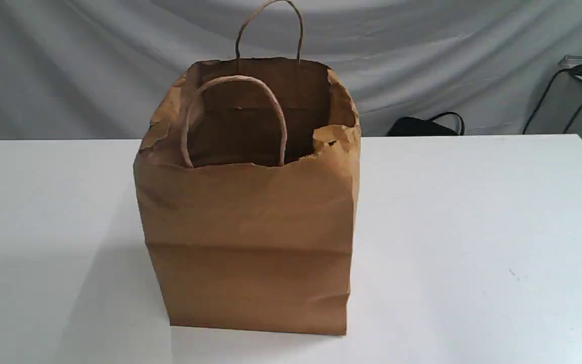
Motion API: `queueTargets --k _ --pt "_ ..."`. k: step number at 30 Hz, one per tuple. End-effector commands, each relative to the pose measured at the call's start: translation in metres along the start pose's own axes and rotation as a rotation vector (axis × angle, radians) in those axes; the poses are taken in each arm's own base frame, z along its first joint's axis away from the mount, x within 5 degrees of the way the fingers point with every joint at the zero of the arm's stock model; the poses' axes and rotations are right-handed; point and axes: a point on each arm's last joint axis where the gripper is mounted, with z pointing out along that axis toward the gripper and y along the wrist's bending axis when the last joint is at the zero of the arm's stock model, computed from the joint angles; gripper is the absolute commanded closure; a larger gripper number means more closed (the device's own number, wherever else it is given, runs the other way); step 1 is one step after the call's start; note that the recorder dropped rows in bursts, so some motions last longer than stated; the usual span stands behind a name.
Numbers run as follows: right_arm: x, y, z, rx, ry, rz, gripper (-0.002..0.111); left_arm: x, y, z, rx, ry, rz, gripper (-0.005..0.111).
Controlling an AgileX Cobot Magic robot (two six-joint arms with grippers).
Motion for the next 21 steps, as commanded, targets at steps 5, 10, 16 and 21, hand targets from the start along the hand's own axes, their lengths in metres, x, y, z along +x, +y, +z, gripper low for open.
queueTargets --k 5,10,16,21 --pt "0.008 -0.002 -0.004 0.046 0.06 -0.015 0.108 0.001 0.0 -0.001 -0.004 -0.007 -0.009 0.107" --pt "0.023 -0.002 -0.006 0.032 0.234 -0.063 0.108 0.001 0.0 -0.001 -0.004 -0.007 -0.009 0.107" --pt "0.03 -0.002 -0.008 0.026 0.307 -0.088 0.108 0.001 0.0 -0.001 -0.001 -0.001 -0.009 0.107" --pt "0.03 -0.001 -0.008 0.027 0.31 -0.046 0.108 0.001 0.0 -0.001 -0.001 -0.001 -0.009 0.107"
